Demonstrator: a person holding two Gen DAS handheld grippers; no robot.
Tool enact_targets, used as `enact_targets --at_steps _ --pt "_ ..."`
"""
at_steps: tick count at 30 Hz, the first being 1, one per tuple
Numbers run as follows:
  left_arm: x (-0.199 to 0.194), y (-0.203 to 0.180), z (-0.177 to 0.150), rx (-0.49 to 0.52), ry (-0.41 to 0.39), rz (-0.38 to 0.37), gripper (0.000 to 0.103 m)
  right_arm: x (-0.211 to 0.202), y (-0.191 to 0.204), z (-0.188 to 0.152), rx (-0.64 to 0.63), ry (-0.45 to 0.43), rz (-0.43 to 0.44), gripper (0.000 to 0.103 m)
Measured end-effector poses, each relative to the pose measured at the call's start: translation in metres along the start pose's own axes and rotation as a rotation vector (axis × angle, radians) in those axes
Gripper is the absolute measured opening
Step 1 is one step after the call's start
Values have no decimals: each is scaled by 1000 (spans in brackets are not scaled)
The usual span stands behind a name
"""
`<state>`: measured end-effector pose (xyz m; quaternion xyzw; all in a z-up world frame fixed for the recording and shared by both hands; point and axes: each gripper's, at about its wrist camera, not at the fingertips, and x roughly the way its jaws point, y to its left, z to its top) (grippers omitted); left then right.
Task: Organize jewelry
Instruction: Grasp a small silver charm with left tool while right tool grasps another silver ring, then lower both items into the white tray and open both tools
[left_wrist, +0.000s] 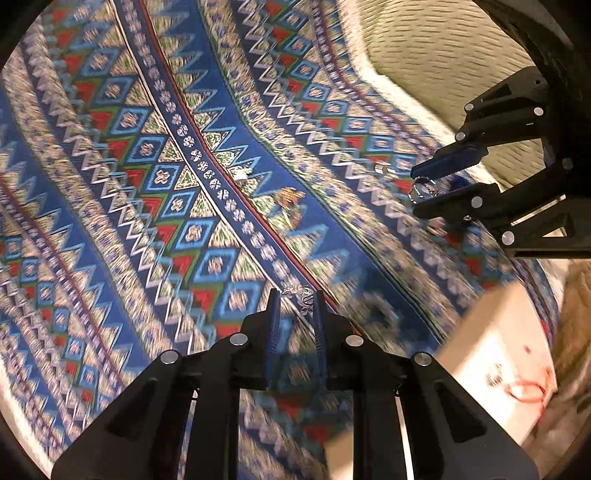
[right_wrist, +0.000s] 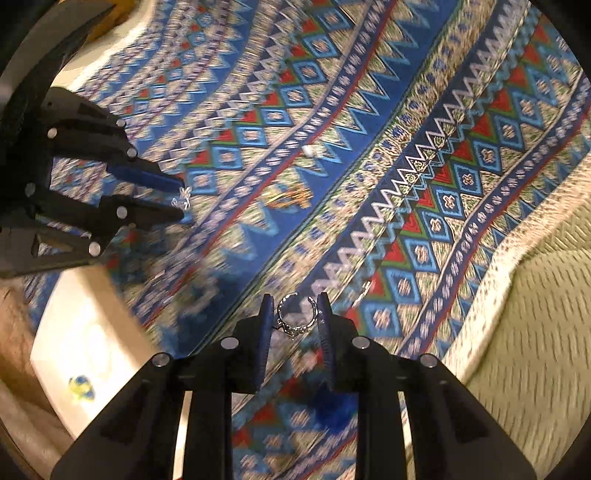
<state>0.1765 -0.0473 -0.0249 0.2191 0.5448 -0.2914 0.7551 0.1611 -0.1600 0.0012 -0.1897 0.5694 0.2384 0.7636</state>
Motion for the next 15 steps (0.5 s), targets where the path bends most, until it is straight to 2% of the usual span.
enact_targets --at_steps 5,9,15 --pt "-49 -34 -36 19 13 -2 18 -41 39 -37 -26 -11 12 25" --pt "-77 -71 -71 43 34 -10 18 -46 84 -62 -47 1 41 25" --pt "-77 -112 -102 55 69 -32 18 -43 131 -101 -41 32 73 25"
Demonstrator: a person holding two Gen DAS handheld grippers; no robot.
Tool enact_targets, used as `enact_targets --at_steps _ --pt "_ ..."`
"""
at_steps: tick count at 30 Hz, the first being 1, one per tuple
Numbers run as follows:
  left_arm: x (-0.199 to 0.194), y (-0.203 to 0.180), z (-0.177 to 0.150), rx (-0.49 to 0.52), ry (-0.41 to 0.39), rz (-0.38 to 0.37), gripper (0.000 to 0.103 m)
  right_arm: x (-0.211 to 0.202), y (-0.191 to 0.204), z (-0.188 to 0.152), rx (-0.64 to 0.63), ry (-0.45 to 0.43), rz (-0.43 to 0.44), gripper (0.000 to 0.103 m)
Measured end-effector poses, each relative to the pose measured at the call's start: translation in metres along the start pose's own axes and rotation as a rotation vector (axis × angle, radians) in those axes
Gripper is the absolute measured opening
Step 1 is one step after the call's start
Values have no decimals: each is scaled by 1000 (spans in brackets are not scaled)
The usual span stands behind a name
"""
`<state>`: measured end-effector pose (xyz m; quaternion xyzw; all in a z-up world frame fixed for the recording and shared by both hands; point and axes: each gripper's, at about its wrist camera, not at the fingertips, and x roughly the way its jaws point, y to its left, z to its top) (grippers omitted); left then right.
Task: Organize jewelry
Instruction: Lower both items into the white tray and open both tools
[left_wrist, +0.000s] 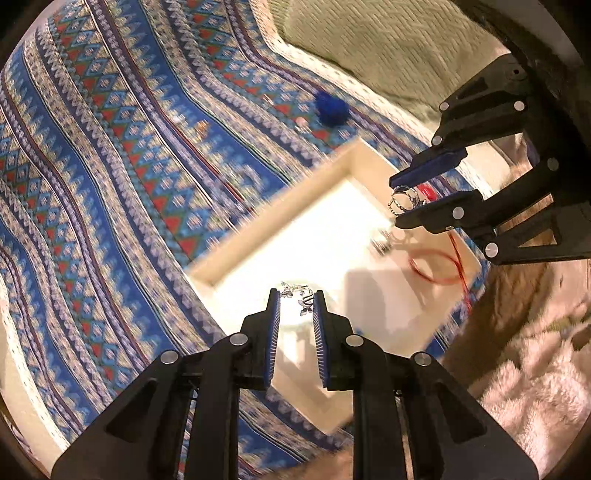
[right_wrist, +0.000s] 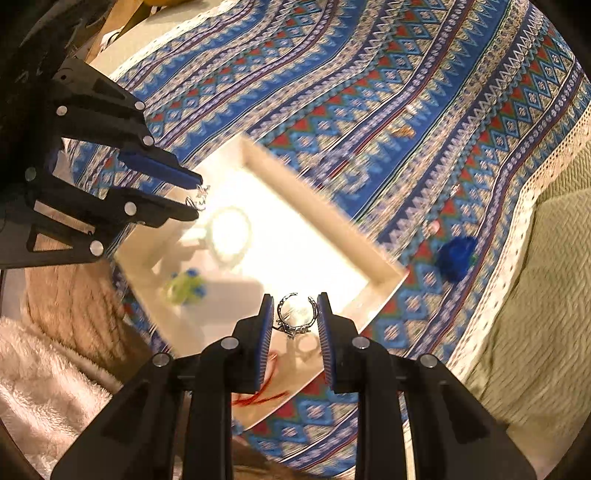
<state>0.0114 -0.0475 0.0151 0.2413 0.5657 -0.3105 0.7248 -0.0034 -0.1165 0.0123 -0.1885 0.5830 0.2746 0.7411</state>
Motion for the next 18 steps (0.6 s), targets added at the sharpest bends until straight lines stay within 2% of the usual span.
enact_targets --at_steps 8,18 --pt "9 -26 -27 1 55 5 18 3 20 -19 11 6 5 25" --pt "11 -27 -28 21 91 -3 20 -2 21 -23 6 -3 11 26"
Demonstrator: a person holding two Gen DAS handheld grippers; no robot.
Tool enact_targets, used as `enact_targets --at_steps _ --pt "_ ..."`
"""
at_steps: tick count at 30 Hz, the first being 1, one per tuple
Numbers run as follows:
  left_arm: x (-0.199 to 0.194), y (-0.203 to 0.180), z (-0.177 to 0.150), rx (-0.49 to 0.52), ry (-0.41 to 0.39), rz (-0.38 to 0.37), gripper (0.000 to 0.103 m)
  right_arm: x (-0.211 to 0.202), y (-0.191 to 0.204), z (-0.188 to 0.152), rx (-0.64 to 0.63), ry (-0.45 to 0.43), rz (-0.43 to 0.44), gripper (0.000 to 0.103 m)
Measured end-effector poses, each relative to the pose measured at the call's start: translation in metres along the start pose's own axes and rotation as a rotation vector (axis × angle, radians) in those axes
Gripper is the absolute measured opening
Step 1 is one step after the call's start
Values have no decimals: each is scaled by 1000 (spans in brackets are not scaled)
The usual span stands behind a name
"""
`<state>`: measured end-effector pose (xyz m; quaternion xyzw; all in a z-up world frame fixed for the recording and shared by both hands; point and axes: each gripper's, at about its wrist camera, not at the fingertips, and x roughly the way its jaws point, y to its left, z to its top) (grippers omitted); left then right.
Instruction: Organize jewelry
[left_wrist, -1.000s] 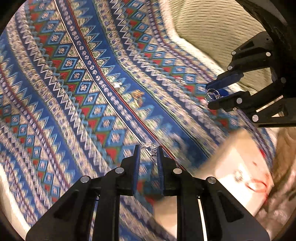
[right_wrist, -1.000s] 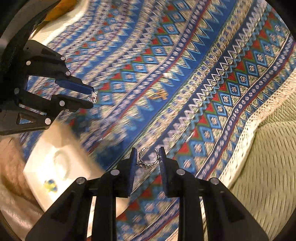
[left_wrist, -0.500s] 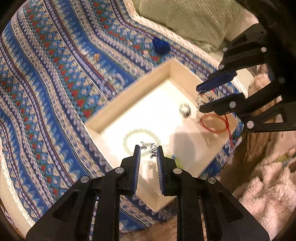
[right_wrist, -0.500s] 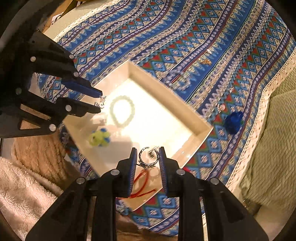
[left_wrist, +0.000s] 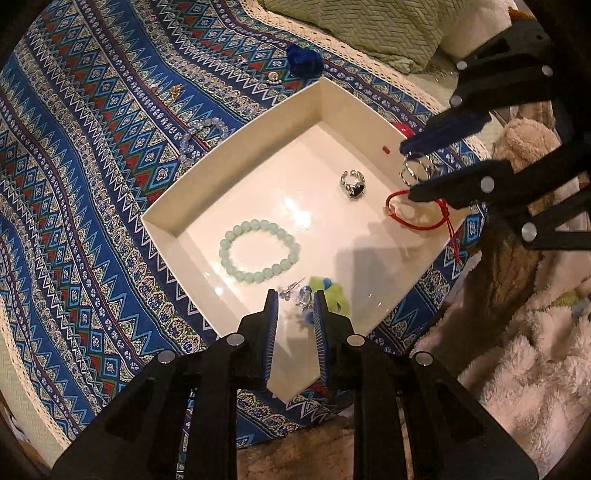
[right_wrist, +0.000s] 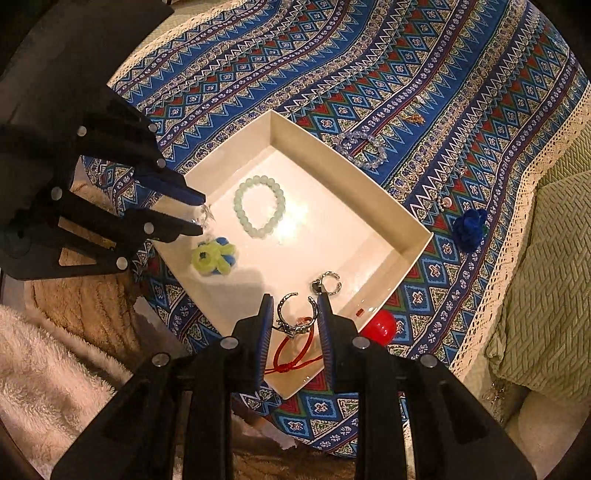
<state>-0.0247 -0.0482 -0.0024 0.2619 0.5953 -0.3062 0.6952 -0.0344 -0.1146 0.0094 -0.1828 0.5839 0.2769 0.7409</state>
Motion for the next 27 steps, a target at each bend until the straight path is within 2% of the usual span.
enact_targets --at_steps 2,3,4,8,10,14,15,17,20,27 --pt "0 -1 0 8 9 7 35 -2 -1 0 5 -8 7 32" --pt "0 -1 0 11 9 15 53 -3 -2 0 8 -12 6 32" --pt "-1 -2 0 19 4 25 66 -4 -3 0 9 -13 8 32" --pt "-5 -2 1 28 -8 33 68 -4 -6 2 15 -17 9 32" --pt "-6 0 2 26 -10 46 79 -4 -8 2 16 -18 10 32" --pt "-5 8 8 21 -4 56 82 -6 -20 5 40 -31 18 32" --pt "-5 9 10 20 -4 57 85 -7 -24 6 48 -35 18 32" --pt "-6 16 15 19 -9 69 89 -9 -37 10 71 -45 10 32" --pt "-10 30 26 15 -24 79 90 -11 -63 20 107 -59 -11 32" --pt "-19 91 74 -52 -123 107 95 7 -148 56 223 -57 -70 34"
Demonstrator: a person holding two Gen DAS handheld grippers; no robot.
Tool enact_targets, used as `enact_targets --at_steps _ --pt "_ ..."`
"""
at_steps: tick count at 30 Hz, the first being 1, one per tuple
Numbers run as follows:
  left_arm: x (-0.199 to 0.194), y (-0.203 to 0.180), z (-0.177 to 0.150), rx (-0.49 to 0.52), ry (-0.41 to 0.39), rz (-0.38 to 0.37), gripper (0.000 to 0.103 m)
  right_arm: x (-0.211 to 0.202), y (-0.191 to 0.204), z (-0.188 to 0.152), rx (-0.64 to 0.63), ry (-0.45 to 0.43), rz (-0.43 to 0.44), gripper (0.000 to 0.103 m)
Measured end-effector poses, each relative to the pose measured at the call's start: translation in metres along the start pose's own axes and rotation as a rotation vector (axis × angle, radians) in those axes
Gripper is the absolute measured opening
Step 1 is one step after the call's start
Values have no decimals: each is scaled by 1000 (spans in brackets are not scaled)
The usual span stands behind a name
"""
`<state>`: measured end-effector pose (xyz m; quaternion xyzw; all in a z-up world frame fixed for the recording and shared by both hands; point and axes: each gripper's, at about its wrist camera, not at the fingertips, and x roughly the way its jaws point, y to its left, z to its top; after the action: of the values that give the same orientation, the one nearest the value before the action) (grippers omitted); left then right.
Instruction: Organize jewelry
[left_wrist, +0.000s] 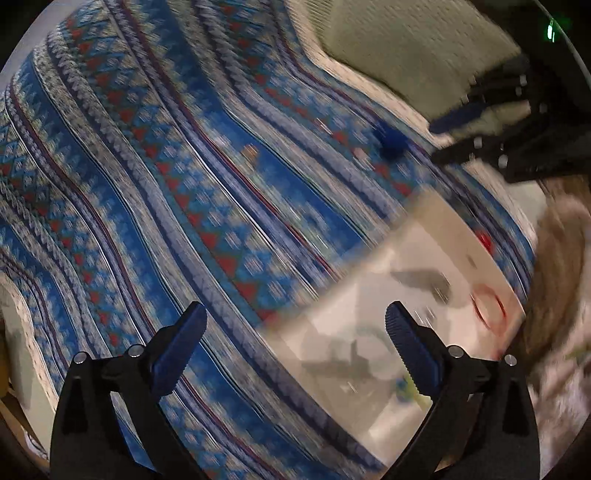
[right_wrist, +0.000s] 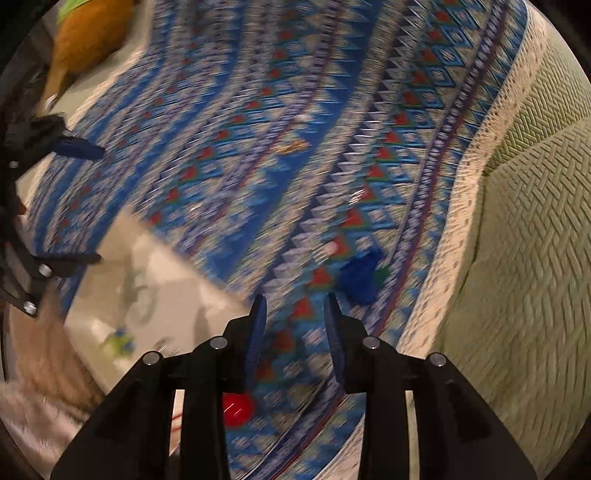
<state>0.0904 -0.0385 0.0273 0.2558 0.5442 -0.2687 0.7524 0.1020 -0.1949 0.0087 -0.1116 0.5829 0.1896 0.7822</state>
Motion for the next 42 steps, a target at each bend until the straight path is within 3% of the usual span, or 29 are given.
enact_targets --at_steps 6,14,17,18,19,20,21,22,32,38,42 --pt "56 60 60 -80 -18 19 95 47 -42 47 40 16 -12 34" --pt "125 95 115 -91 -24 16 95 103 -60 85 21 62 -8 36" --pt "146 101 129 -99 -15 21 89 114 -65 88 25 68 1 36" --pt "154 103 132 -103 -8 17 75 115 -65 88 25 62 2 36" --pt "162 104 135 -111 12 5 54 115 -66 89 23 56 4 36" --pt "168 107 136 -127 22 -24 49 115 -66 89 23 53 6 34" --pt "169 109 137 -147 0 -37 41 115 -66 89 25 52 -1 31" --pt "169 110 138 -146 -19 -40 12 116 -68 90 22 51 -12 25" --pt "164 106 140 -138 -20 -39 11 103 -62 88 20 45 5 25" --pt "92 77 100 -104 -28 -57 11 44 -33 64 -7 3 75 25" --pt "35 41 53 -84 -21 -70 11 3 4 33 -79 1 102 25"
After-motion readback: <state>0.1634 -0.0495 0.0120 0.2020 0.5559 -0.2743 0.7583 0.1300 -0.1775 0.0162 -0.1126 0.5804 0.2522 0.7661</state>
